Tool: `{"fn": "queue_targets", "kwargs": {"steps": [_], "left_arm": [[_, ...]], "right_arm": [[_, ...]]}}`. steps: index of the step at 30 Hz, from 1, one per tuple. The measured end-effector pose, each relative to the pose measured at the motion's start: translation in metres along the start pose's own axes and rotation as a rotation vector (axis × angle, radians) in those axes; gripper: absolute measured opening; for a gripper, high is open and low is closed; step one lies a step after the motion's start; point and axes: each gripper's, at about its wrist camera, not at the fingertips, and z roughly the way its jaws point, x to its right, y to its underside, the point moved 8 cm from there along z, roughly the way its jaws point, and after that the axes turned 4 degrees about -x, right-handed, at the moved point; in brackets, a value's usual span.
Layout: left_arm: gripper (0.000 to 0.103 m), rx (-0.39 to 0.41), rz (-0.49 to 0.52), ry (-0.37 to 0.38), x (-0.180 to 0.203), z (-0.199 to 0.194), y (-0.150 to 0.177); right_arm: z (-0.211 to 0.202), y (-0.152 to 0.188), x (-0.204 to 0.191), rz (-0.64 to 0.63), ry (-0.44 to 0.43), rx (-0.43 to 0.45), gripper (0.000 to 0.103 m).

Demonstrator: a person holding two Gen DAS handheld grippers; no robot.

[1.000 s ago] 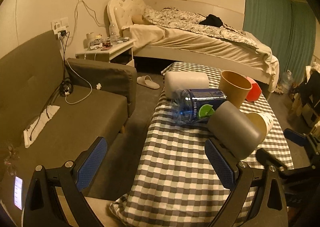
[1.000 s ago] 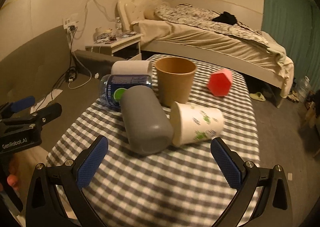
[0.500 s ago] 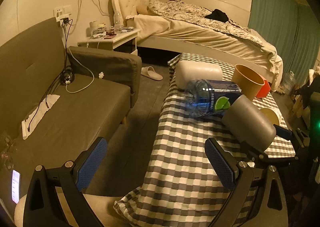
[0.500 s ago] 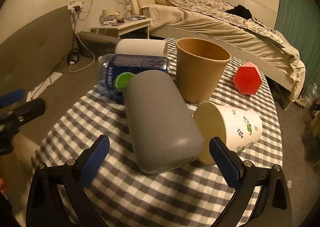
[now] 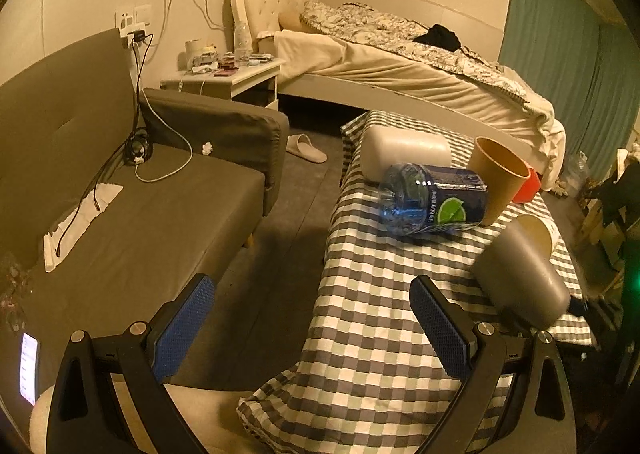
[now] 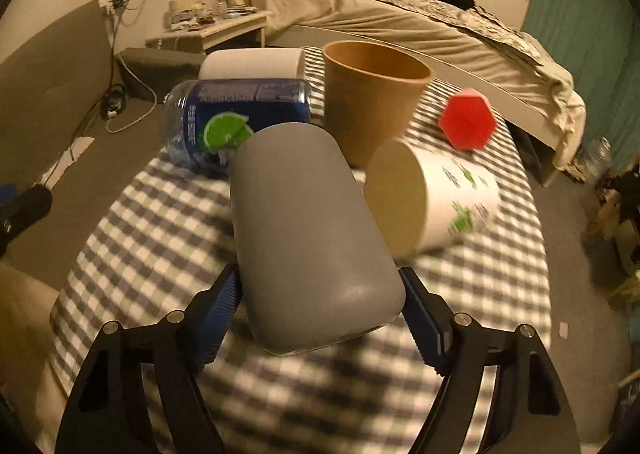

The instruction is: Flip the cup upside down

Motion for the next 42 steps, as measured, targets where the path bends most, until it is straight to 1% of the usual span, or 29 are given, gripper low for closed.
{"fn": "queue_targets", "kwargs": {"steps": [6,9,13,19,24,26,28,32,37,40,42], "left_arm": [[0.101,0.035,0.032,0.006,0.005,-0.013,0.002],[0.101,0.047,0.044,0.001,0.005,-0.017,0.004],[0.101,0.052,0.037,-0.001,0.003,-0.02,0.005],[0.101,0.06,0.034,-0.005,0.002,-0.023,0.005],[0.101,0.07,0.04,-0.016,0.001,-0.024,0.004],[0.101,0.073,0.042,-0.023,0.001,-0.024,0.005],[0.101,0.082,0.046,-0.034,0.002,-0.025,0.007],[0.101,0.095,0.069,-0.047,0.007,-0.028,0.009],[0.101,0.081,0.102,-0.047,0.022,-0.034,0.018],[0.101,0.05,0.096,-0.021,0.034,-0.036,0.026],[0.101,0.043,0.082,-0.003,0.044,-0.042,0.03]], "right_arm": [[-0.024,0.037,0.012,0.099,0.071,-0.047,0.076],[-0.033,0.048,0.015,0.167,0.07,-0.074,0.076],[-0.041,0.062,0.004,0.21,0.05,-0.103,0.075],[-0.047,0.065,-0.015,0.201,0.035,-0.109,0.075],[-0.047,0.061,-0.014,0.21,0.013,-0.103,0.075],[-0.048,0.061,-0.014,0.207,0.005,-0.101,0.077],[-0.053,0.06,-0.012,0.202,0.003,-0.085,0.077],[-0.072,0.054,-0.008,0.198,-0.041,-0.022,0.08],[-0.105,0.04,0.007,0.183,-0.05,0.087,0.081],[-0.122,0.034,0.027,0.197,-0.038,0.14,0.082],[-0.128,0.033,0.041,0.204,-0.031,0.159,0.083]]}}
